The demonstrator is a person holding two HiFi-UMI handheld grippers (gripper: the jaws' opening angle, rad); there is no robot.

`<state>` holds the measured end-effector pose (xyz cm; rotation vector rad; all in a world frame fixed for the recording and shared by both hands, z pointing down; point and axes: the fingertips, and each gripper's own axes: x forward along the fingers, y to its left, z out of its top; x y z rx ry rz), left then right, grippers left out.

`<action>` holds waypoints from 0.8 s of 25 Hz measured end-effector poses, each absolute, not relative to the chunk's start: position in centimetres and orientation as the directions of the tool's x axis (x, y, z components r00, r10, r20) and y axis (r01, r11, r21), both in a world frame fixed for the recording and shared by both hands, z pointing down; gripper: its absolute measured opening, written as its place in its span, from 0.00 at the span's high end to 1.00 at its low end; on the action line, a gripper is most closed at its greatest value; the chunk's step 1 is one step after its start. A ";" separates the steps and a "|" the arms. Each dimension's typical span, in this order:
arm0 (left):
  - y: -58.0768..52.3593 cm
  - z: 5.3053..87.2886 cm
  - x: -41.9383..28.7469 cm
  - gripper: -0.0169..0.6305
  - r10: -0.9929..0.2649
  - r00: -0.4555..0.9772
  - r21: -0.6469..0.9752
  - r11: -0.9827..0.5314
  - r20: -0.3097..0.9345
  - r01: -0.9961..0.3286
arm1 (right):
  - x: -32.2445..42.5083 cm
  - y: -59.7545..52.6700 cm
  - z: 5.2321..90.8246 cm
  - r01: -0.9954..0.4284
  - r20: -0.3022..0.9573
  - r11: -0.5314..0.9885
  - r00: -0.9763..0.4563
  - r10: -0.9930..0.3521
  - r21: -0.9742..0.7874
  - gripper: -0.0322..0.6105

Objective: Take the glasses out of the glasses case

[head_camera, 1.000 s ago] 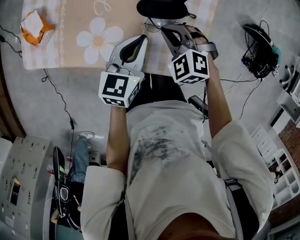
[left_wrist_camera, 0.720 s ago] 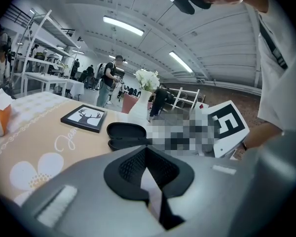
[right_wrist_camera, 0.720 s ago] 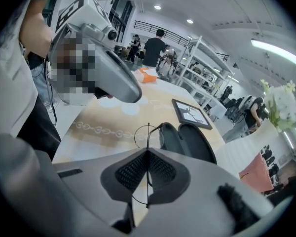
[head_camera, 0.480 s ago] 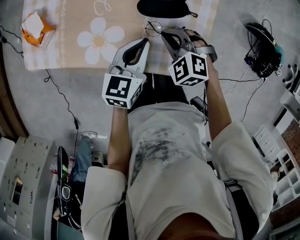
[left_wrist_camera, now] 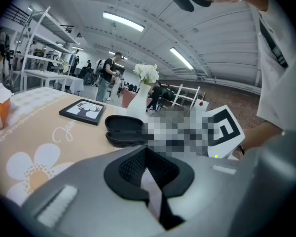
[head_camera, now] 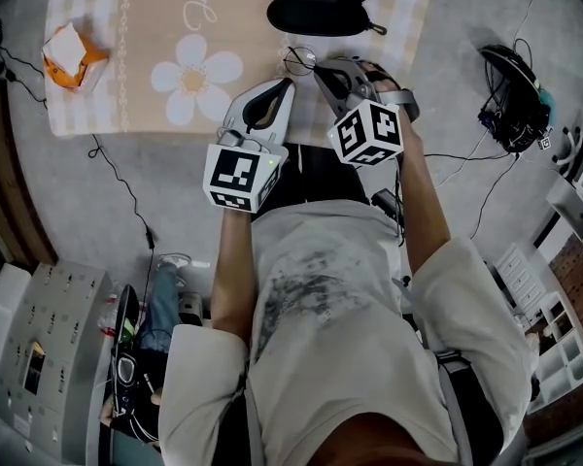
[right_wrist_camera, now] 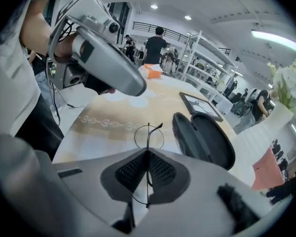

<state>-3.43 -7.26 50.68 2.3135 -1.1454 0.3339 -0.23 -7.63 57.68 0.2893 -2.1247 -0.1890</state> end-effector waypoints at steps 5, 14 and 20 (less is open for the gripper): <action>-7.2 50.8 -3.4 0.96 -0.661 0.606 0.351 -0.495 0.442 -0.795 | -0.1 -7.4 58.1 -0.123 0.808 0.964 -0.525 -0.265 0.236 0.92; -7.2 51.1 -3.3 0.96 -0.660 0.604 0.351 -0.491 0.448 -0.797 | -0.3 -7.0 58.8 -0.101 0.812 0.969 -0.529 -0.245 0.226 0.92; -7.2 51.0 -3.2 0.96 -0.658 0.604 0.347 -0.494 0.449 -0.797 | -0.3 -7.0 58.9 -0.095 0.813 0.970 -0.532 -0.238 0.222 0.92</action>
